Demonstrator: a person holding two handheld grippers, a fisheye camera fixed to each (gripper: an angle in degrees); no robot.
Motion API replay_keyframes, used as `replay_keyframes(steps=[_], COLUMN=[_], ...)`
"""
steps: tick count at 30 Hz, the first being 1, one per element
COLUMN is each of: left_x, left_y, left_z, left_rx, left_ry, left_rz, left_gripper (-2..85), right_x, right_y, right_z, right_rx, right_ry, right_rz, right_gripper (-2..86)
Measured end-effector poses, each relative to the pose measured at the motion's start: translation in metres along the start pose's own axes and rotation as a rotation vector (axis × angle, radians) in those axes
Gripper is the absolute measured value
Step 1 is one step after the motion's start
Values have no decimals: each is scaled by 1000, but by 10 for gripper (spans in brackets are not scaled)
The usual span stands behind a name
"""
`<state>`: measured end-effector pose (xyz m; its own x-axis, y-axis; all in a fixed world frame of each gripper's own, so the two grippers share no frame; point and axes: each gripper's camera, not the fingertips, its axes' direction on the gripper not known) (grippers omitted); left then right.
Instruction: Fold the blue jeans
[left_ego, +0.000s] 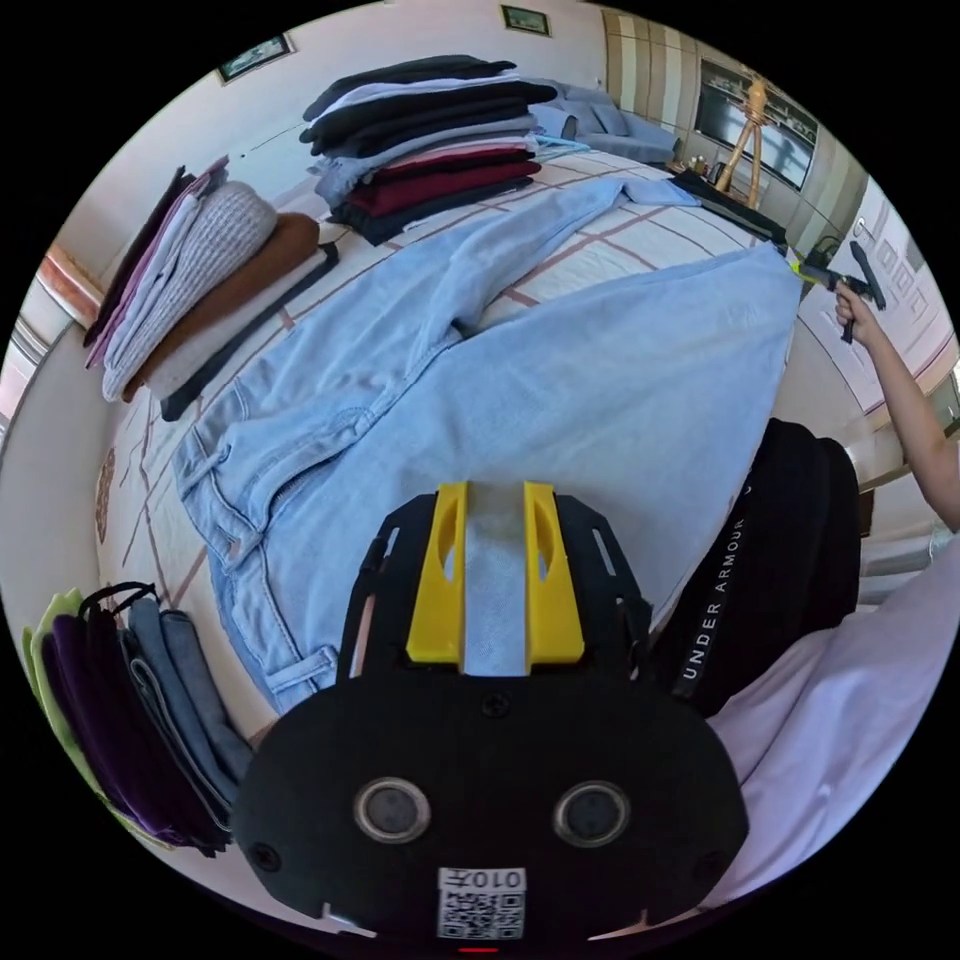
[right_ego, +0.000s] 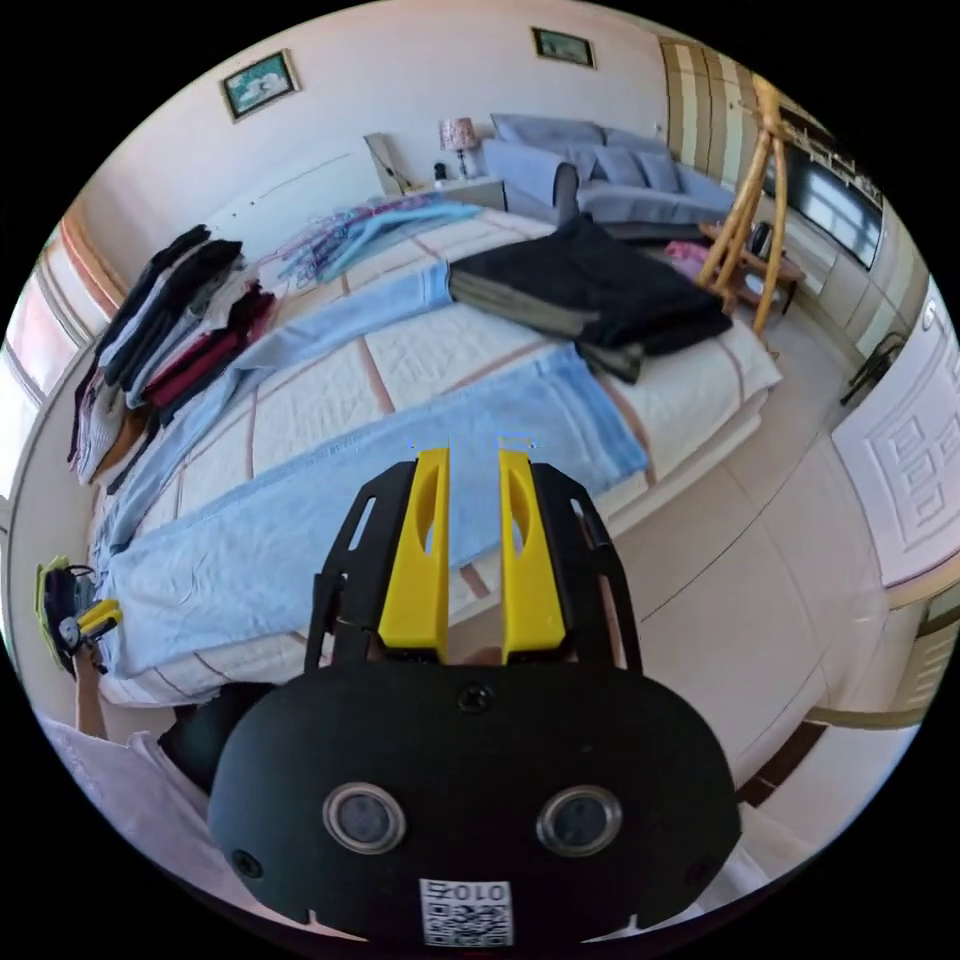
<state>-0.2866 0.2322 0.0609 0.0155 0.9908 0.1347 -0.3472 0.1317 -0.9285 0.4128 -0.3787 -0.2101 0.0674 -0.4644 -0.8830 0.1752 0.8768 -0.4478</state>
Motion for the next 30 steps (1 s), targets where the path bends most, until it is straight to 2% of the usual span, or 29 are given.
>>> replay_keyframes(steps=[1, 2, 6, 8, 15, 23, 28, 30], left_x=[-1, -1, 9, 13, 19, 20, 20, 21], left_y=[0, -2, -27, -49, -138, -143, -140, -139], left_z=[-2, -8, -42, -41, -7, 31, 41, 42], left_rx=[0, 3, 135, 157, 117, 80, 91, 89], left_ry=[-2, -16, -151, -172, -257, -249, -229, -231], left_rz=[-1, 3, 40, 63, 88, 76, 63, 64], left_gripper=[102, 104, 108, 111, 131, 135, 134, 135], right_x=[6, 7, -6, -9, -18, -14, -14, -14], right_y=[-1, 0, -15, -44, -203, -270, -295, -306], right_z=[15, 15, -38, -48, 5, 77, 77, 69], right_rx=[-74, -69, 237, 282, 86, -127, -147, -158], right_ry=[10, 14, 125, 111, -89, -31, 85, 67], right_rz=[16, 19, 35, 43, 125, 361, 393, 368], right_gripper=[66, 66, 66, 73, 97, 114, 51, 33])
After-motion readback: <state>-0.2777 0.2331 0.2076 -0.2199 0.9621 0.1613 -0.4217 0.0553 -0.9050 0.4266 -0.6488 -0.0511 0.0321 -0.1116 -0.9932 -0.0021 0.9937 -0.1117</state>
